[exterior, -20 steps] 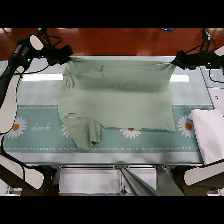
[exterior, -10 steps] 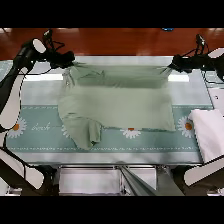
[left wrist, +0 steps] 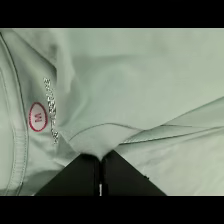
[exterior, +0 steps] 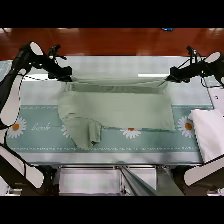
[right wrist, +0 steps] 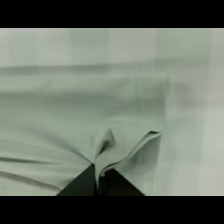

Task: Fold the shirts.

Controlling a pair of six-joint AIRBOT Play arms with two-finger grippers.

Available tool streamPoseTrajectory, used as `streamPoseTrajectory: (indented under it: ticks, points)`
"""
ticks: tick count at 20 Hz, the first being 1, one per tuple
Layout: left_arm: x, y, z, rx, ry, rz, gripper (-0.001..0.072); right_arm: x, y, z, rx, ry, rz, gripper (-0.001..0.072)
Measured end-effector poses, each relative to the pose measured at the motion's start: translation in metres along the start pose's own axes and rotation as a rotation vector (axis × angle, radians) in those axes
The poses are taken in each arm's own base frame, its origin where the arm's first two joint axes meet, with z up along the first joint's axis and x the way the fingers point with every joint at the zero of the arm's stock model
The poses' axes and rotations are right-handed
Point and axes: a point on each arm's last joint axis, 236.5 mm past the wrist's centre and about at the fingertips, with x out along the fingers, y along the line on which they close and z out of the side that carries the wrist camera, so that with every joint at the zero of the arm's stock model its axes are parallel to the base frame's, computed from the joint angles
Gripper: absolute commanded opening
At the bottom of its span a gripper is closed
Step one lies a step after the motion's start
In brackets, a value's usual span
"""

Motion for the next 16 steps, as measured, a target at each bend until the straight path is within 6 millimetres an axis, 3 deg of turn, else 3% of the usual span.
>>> streamPoseTrajectory:
  ticks: [3,5,8,12,14,16]
  points:
    - [0.007,-0.001,-0.012,0.01,0.055,-0.006,0.0043,0.007,-0.001,-0.013,0.002,0.039,-0.005,0.0033]
    - [0.008,-0.001,-0.02,0.002,0.091,-0.01,0.0505,0.009,0.0,-0.017,0.019,0.051,-0.002,0.0421]
    - [0.002,0.003,-0.038,-0.035,0.166,-0.01,0.0513,0.004,-0.001,-0.019,0.069,0.063,0.001,0.0415]
    - [-0.041,0.021,-0.052,-0.111,0.179,-0.002,0.0512,-0.045,-0.02,-0.022,0.167,0.058,-0.011,0.0409]
    - [-0.069,0.034,-0.065,-0.163,0.157,-0.001,0.0512,-0.069,-0.033,-0.044,0.219,0.084,-0.023,0.0409]
    - [-0.089,0.05,-0.093,-0.239,0.147,-0.005,0.0511,-0.082,-0.046,-0.081,0.295,0.102,-0.038,0.0409]
